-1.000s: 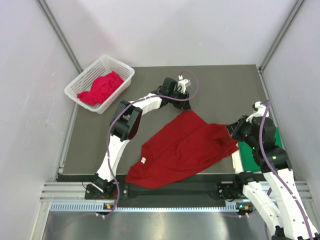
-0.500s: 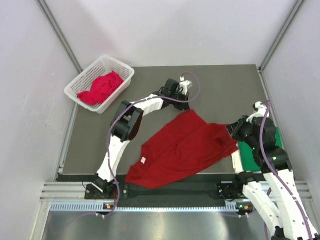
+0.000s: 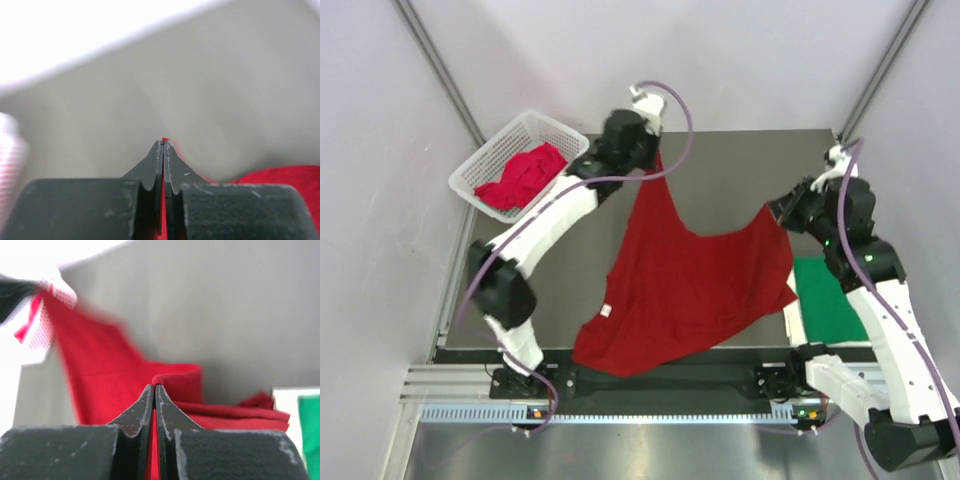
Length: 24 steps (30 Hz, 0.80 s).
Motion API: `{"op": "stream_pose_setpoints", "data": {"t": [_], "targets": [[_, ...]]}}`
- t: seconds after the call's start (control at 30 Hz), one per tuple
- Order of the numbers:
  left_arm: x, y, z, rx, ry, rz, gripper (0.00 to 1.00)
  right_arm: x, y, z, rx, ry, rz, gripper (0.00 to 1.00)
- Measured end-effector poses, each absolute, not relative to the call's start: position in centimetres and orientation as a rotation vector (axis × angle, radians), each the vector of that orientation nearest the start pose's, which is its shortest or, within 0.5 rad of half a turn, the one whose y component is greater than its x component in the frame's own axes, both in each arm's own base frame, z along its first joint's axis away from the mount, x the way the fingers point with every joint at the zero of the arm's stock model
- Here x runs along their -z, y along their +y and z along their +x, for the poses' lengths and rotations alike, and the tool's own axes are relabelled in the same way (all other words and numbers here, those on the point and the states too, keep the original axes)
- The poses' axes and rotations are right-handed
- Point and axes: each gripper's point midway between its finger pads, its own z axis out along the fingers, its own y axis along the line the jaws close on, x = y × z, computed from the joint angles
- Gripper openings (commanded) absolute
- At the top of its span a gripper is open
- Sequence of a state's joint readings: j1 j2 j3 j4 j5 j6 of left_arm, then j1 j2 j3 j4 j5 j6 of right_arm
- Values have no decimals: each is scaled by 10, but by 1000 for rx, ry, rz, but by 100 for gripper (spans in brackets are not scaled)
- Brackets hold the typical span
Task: Fold and stack the t-shirts
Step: Flatten the tshirt out
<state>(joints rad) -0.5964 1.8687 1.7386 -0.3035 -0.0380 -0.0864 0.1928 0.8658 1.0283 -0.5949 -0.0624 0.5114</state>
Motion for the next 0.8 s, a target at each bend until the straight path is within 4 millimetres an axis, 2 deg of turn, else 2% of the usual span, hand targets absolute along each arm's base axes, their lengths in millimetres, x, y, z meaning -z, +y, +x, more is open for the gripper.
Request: {"op": "stream_pose_setpoints", "data": {"t": [0.03,0.07,0.17,0.23,0.27,0.33,0.43,0.53,0.67,0.73,0.8], "targets": [[-284,-298,459,364,1905,458,0,-292,86,287,-507,1986,275,0],[-325,-281,452,321,1828,418,0,-309,86,292,-501,1956,266,0],[-426,-241,428,255,1638,321,0,-378,86,307,-503,1810,223,0],[-484,-219,410,238,1530,264,0,-427,84,309,-509,1691,196,0],[-515,-206,396,237,1471,234,0,-444,83,306,-511,1651,186,0],[-555,-186,370,240,1388,196,0,-483,80,293,-516,1557,166,0],[-597,-153,320,270,1293,157,0,-529,73,257,-532,1430,145,0],[-629,-123,268,331,1201,131,0,-564,66,205,-568,1313,120,0],[-665,-87,188,471,1048,107,0,-596,59,118,-645,1146,78,0],[-678,-71,150,541,971,104,0,-609,55,70,-686,1053,50,0],[-686,-61,120,599,913,107,0,-620,51,29,-710,972,30,0]]}}
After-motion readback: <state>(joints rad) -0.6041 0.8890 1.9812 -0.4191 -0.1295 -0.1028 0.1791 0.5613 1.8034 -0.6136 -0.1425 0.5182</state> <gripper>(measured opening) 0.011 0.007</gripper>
